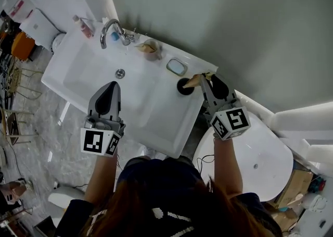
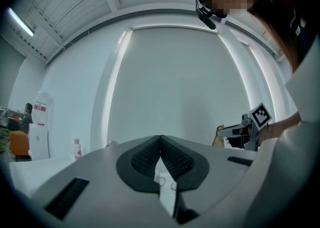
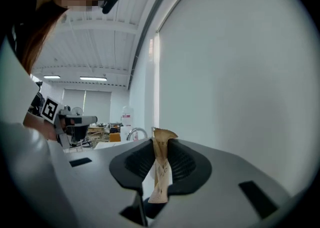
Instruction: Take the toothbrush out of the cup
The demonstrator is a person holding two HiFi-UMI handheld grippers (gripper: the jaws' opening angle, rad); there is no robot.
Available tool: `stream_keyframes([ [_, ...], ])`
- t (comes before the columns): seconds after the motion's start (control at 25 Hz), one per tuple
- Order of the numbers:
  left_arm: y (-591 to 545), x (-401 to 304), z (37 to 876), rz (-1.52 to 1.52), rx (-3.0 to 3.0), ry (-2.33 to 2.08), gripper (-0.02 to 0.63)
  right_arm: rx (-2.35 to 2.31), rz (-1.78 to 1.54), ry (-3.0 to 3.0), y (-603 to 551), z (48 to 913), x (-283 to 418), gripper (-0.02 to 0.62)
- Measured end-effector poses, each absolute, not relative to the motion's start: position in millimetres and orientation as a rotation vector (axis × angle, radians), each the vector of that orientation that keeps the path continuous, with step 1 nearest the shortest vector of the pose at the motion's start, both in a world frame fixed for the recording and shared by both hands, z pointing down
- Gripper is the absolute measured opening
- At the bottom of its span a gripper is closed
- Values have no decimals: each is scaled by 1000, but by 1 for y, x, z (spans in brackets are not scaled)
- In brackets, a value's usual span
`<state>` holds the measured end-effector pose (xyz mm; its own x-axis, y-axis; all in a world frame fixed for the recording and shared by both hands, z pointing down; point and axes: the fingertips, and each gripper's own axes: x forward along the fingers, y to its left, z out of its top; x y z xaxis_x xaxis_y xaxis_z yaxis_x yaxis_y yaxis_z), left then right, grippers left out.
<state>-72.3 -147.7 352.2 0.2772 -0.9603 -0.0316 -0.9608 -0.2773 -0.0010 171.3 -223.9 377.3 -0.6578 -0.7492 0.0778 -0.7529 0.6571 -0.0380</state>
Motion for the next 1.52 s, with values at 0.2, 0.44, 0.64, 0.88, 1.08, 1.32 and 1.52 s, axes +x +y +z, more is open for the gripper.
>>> stream_keyframes([
  [0.2, -141, -78, 341, 72, -2507, 1836, 18, 1347, -54, -2840, -190, 320, 178, 84],
  [0.44, -130, -88, 332, 111, -2506, 1820, 18, 1474, -111, -2754, -152, 304, 193, 84],
  [0.64, -119, -91, 333, 129, -2514, 1811, 18, 1508, -95, -2684, -126, 319, 197, 83],
  [0.88, -113, -93, 336, 136, -2535, 1786, 18, 1535, -77, -2653, -110, 328, 195, 84],
  [1.08, -106, -99, 335, 143, -2554, 1759, 18, 1572, -102, -2636, -98, 322, 188, 83],
  [1.32, -98, -109, 332, 163, -2584, 1699, 18, 1619, -135, -2610, -80, 315, 171, 84],
  [1.52, -88, -119, 333, 156, -2607, 1654, 18, 1661, -161, -2584, -63, 311, 160, 83],
])
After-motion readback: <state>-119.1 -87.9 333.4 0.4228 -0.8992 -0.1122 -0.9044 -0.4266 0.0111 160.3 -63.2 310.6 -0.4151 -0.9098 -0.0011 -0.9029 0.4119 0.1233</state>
